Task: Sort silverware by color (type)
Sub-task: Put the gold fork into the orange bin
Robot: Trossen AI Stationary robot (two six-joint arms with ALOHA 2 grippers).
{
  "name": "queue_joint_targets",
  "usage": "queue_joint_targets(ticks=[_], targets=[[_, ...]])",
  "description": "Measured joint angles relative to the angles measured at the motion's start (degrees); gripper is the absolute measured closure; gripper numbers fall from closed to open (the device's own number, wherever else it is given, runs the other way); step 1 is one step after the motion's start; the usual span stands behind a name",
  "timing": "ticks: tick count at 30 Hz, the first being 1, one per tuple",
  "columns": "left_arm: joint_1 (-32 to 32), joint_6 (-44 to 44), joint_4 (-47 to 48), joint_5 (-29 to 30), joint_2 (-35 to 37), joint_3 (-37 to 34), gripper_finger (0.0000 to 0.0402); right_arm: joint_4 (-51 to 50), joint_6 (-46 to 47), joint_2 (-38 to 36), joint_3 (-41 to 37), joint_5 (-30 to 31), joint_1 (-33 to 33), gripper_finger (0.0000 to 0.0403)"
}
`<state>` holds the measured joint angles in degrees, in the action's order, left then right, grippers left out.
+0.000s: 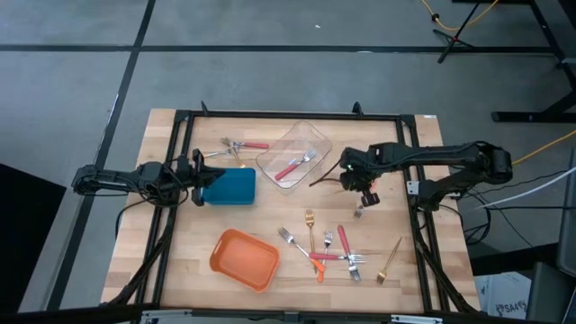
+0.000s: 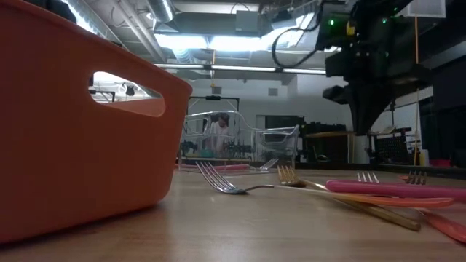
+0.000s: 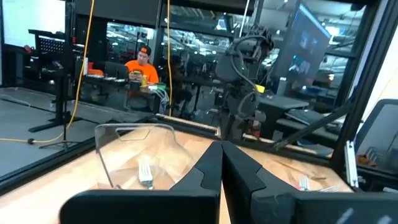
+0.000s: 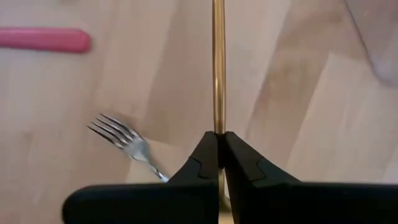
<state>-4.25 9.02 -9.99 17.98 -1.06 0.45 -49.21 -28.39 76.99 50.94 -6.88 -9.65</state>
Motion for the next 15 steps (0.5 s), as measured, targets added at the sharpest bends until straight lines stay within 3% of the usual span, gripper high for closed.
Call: queue_joint_targets(ticks=[7,15], targets=[[0.0,0.5,-4.9,-0.1,0.0,0.0,0.0401,4.6,0.2,0.0,2.4,4.7,5.6,0.0403],[0.0,7.4,-6.9,0.8,-1.2,0.0,0.0401,10.4,-0.2,0.0,5.5,7.9,8.7,0.0403]])
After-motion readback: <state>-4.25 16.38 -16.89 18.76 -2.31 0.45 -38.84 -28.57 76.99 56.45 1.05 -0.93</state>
